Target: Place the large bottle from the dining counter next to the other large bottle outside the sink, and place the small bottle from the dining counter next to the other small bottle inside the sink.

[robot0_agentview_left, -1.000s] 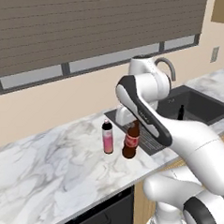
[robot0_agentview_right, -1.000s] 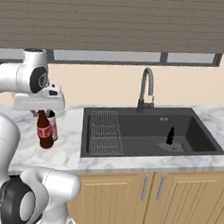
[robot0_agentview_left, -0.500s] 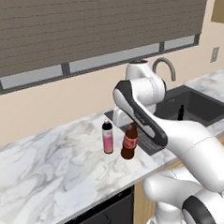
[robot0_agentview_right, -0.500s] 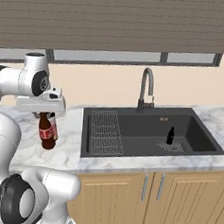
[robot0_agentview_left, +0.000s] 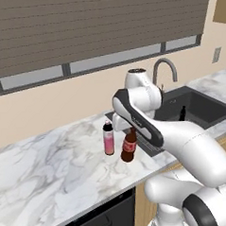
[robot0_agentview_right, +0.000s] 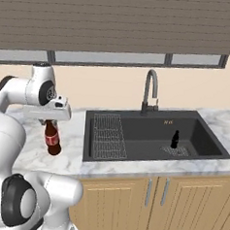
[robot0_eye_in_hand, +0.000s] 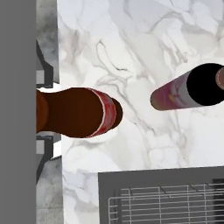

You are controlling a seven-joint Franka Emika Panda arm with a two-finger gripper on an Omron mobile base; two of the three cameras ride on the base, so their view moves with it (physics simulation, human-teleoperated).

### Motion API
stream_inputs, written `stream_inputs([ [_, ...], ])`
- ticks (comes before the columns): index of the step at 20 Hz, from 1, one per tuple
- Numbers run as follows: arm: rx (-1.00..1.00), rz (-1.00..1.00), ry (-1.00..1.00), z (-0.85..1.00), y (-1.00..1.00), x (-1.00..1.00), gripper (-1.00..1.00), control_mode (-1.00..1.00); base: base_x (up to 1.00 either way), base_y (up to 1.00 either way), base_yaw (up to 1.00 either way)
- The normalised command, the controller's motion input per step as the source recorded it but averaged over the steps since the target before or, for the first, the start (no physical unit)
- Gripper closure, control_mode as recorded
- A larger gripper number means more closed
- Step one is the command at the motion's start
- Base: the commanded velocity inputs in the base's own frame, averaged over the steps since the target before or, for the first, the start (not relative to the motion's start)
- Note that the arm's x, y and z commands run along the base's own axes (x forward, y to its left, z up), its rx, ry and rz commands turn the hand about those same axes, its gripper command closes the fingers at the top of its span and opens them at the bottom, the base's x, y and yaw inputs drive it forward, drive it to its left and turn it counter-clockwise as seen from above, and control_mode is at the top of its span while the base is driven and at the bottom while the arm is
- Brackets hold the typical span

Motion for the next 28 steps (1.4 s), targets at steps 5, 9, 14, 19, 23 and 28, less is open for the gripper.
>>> stream_inputs([
  [5, 0.00, -0.06, 0.00, -0.31, 0.00, 0.11, 1.00, -1.00, 0.00, 0.00, 0.00],
  [9, 0.00, -0.05, 0.03, -0.33, 0.00, 0.00, 1.00, -1.00, 0.00, 0.00, 0.00],
  [14, 0.00, -0.05, 0.02, -0.33, 0.00, 0.00, 1.00, -1.00, 0.00, 0.00, 0.00],
  [19, 0.00, -0.03, 0.00, -0.24, 0.01, 0.03, 1.00, -1.00, 0.00, 0.00, 0.00],
  [23, 0.00, 0.00, 0.00, -0.11, 0.19, 0.09, 1.00, -1.00, 0.00, 0.00, 0.00],
  [28, 0.00, 0.00, 0.02, -0.07, 0.00, 0.08, 1.00, -1.00, 0.00, 0.00, 0.00],
])
